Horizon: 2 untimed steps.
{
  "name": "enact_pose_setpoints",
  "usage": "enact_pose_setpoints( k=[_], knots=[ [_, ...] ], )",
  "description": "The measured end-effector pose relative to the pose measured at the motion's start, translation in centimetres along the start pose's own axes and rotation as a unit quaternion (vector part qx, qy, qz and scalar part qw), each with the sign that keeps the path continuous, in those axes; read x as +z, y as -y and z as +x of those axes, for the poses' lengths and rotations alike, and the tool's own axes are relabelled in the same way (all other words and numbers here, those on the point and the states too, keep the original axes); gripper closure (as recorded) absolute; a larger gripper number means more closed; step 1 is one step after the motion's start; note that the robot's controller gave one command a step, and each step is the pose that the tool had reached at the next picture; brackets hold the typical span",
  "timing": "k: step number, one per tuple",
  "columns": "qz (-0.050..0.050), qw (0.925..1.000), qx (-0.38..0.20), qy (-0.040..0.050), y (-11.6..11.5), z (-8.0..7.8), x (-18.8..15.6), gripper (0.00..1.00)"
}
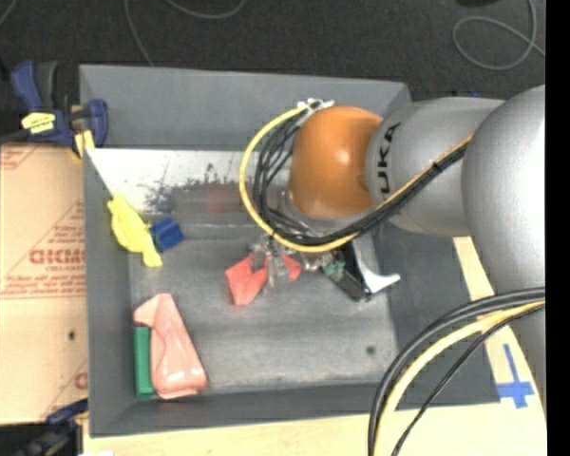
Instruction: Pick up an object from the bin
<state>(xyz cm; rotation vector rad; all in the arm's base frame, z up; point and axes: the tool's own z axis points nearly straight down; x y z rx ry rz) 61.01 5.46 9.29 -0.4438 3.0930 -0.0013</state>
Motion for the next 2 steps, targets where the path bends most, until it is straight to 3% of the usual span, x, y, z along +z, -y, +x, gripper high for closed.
enact_pose_setpoints(
  k=[1, 2],
  knots=[
    [0.000, 1.0000, 0.000, 0.0003, 0.0, 0.0, 0.0, 1.00],
    [0.001, 0.9999, -0.011, 0.0027, 0.7, -1.2, 1.1, 1.00]
  ],
)
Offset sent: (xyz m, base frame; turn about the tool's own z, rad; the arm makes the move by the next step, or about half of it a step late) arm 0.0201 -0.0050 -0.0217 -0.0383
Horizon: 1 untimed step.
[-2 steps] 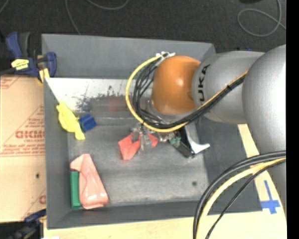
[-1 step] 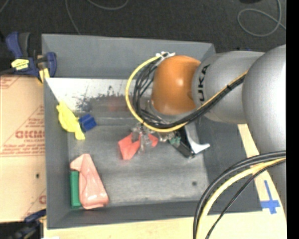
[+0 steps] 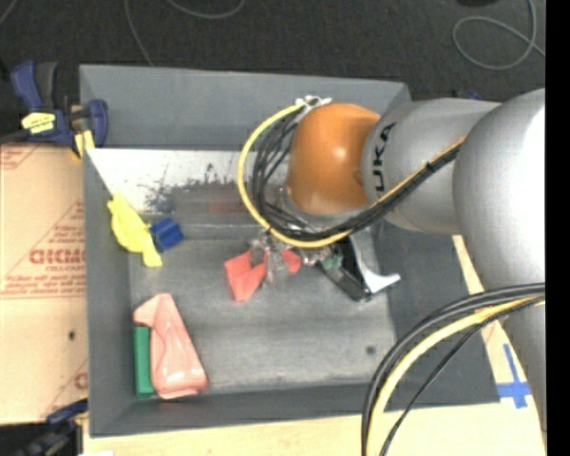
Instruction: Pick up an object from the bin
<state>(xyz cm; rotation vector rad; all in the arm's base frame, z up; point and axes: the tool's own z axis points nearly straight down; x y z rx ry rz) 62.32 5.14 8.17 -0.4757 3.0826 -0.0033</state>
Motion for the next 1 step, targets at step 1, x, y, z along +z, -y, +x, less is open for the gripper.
enact_pose_setpoints(
  k=[1],
  knots=[
    [0.000, 1.0000, -0.002, -0.0006, 0.08, -0.06, 0.21, 1.00]
  ],
)
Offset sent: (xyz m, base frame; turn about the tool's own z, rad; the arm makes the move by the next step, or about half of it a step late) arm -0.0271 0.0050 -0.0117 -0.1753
